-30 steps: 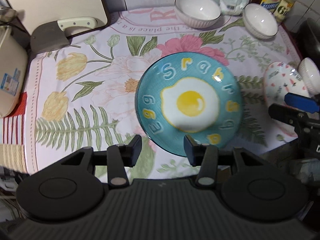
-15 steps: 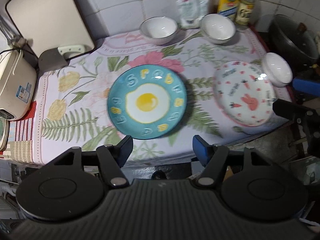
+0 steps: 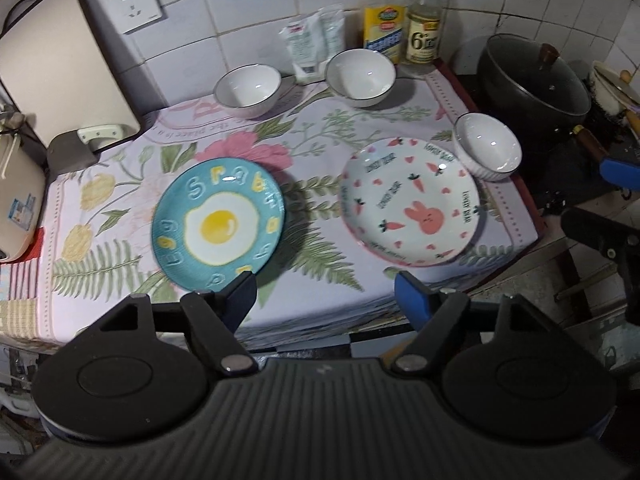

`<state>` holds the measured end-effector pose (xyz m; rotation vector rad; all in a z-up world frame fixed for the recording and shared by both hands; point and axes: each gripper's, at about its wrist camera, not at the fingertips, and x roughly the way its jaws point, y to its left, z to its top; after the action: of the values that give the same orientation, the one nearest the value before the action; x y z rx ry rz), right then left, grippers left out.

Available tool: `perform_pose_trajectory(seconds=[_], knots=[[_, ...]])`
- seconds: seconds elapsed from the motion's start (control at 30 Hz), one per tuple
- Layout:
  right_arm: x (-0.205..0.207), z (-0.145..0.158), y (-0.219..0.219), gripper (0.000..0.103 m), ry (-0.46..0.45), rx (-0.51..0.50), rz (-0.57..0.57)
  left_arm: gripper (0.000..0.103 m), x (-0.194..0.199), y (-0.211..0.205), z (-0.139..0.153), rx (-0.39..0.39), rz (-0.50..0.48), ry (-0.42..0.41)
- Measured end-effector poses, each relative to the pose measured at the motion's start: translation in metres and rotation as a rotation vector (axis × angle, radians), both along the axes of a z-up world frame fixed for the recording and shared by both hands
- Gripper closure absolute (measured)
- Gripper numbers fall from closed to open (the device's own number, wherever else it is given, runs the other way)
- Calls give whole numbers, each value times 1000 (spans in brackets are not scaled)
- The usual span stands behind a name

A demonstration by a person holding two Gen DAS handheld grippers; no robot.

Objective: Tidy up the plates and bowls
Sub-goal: 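Close both grippers on the rim of the pink bunny plate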

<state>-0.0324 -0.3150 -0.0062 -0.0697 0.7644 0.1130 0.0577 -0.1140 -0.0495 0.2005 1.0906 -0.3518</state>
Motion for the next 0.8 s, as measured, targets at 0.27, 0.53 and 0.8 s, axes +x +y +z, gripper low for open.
perform_pose_trajectory(seconds=[0.27,0.53,0.8], knots=[[-4,-31,-24,31,-66,-23,-23,17,7,-21,-25,-44,28,-26],[10,-82,-37,31,-121,-34,-36,15,16,-32,-71,-95,81,-94],[30,-156,-61,31,-96,53,-206,17,35,-40,-131,-156,136,-106]])
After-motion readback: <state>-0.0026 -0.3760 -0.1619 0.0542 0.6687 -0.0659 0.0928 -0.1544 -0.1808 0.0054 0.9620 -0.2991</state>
